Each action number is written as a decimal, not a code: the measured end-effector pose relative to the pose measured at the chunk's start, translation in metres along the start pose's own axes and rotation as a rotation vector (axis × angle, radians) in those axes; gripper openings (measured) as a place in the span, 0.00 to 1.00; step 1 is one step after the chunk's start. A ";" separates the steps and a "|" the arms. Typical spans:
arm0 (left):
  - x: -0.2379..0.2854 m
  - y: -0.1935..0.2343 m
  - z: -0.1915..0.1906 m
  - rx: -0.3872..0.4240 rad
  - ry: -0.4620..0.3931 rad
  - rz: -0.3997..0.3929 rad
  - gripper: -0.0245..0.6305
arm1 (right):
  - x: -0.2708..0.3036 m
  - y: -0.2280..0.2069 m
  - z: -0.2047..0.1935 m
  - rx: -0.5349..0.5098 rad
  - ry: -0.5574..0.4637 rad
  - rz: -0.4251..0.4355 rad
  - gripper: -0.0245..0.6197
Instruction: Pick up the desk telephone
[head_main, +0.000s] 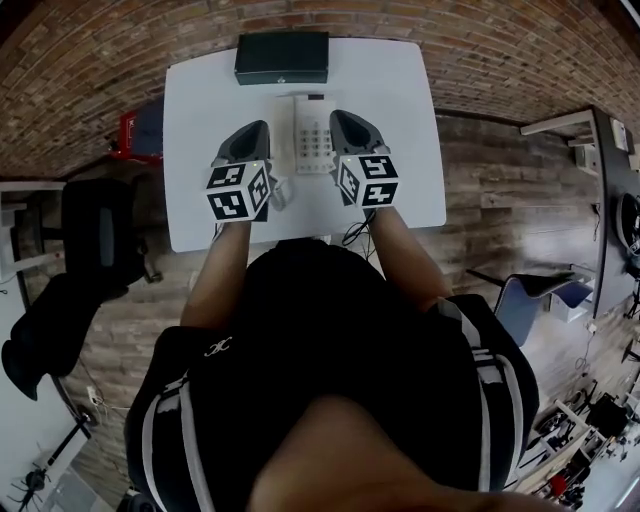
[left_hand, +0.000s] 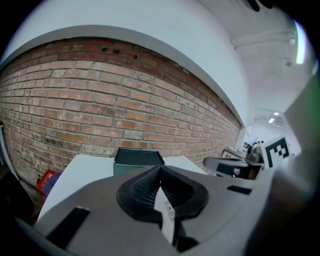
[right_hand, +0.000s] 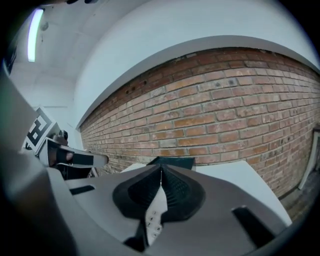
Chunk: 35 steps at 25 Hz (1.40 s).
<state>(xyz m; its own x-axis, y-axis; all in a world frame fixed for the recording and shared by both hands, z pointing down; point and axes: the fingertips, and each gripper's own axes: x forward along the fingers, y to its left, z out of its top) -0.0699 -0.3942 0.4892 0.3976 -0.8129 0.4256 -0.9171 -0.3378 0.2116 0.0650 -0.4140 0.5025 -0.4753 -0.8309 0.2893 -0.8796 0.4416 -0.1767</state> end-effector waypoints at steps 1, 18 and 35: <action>0.006 0.005 -0.007 -0.003 0.025 0.005 0.04 | 0.004 -0.004 -0.007 0.009 0.021 -0.010 0.04; 0.085 0.027 -0.100 -0.248 0.291 -0.251 0.46 | 0.062 -0.052 -0.126 0.412 0.323 0.025 0.31; 0.113 0.028 -0.140 -0.651 0.483 -0.477 0.50 | 0.079 -0.051 -0.162 0.752 0.433 0.165 0.35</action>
<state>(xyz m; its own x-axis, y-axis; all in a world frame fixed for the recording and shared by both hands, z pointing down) -0.0470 -0.4294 0.6660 0.8300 -0.3231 0.4547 -0.5157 -0.1339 0.8462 0.0694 -0.4476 0.6866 -0.6945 -0.5075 0.5101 -0.6265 0.0779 -0.7755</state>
